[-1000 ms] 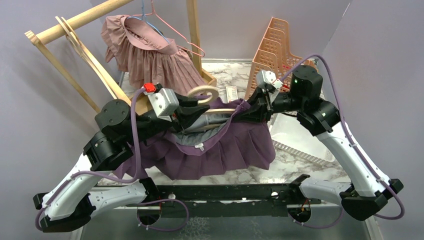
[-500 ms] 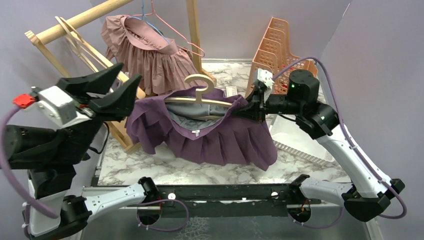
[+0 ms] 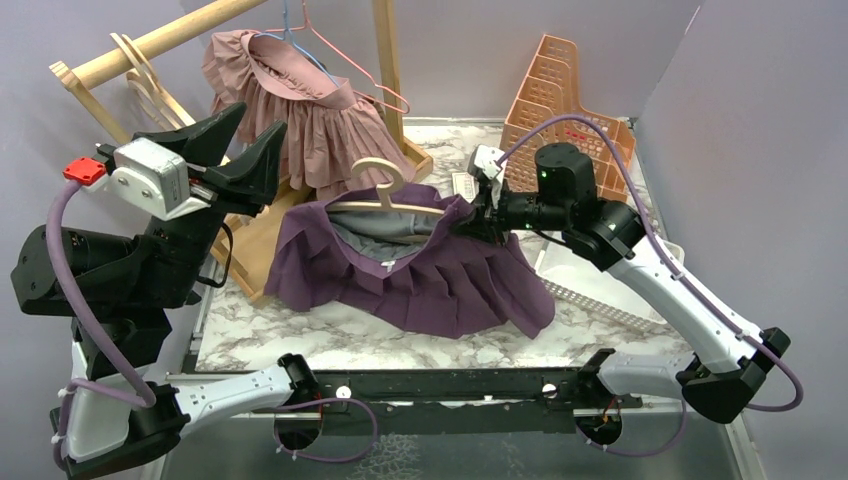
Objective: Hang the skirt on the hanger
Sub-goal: Place the hanger on the clothesline.
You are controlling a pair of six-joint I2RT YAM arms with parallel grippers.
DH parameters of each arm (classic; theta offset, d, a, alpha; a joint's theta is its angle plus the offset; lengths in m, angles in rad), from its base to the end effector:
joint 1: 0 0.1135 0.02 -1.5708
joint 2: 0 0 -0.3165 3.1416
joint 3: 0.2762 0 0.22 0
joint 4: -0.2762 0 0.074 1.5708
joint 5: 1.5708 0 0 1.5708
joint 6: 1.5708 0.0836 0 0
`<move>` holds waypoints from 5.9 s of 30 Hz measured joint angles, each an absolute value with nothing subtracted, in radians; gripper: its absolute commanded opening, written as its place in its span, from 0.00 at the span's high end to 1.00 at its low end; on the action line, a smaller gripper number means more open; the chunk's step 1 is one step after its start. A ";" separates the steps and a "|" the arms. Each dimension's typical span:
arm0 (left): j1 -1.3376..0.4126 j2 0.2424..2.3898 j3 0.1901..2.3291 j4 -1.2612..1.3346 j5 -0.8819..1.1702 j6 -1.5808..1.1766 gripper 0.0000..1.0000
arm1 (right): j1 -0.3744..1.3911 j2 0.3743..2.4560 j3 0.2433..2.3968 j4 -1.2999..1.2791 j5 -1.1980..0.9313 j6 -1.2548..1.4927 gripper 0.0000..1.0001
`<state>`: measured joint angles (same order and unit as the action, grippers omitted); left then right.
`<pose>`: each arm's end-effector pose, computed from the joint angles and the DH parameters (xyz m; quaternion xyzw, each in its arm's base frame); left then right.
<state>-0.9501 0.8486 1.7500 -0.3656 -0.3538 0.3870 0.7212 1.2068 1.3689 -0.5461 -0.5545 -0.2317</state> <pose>0.0388 -0.0044 0.6320 0.1818 0.4769 -0.1541 0.8460 0.1520 0.1922 0.4483 -0.5017 0.6384 0.3505 0.4668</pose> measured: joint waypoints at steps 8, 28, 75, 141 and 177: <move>-0.950 0.849 1.744 -0.327 -0.384 0.410 0.50 | 0.871 1.277 1.432 -0.472 -0.338 -0.115 0.99; -0.950 0.863 1.803 -0.090 -0.445 0.540 0.50 | 1.074 1.884 2.235 -0.489 0.159 0.140 0.99; -1.185 1.169 1.621 -0.291 -0.893 0.298 0.44 | 0.941 1.662 1.588 0.092 0.048 0.226 0.99; -0.108 1.152 1.366 -0.225 0.295 -1.245 0.71 | 0.875 1.753 1.806 -0.004 -0.149 0.335 0.99; -0.084 1.206 1.401 -0.166 0.237 -1.529 1.00 | 0.865 1.579 1.761 -0.027 -0.184 0.098 0.41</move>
<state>-0.0845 1.2064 1.4006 -0.1658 0.2375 -1.5291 0.8646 1.5787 1.7615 -0.0265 -0.1844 0.0982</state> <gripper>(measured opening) 0.103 0.587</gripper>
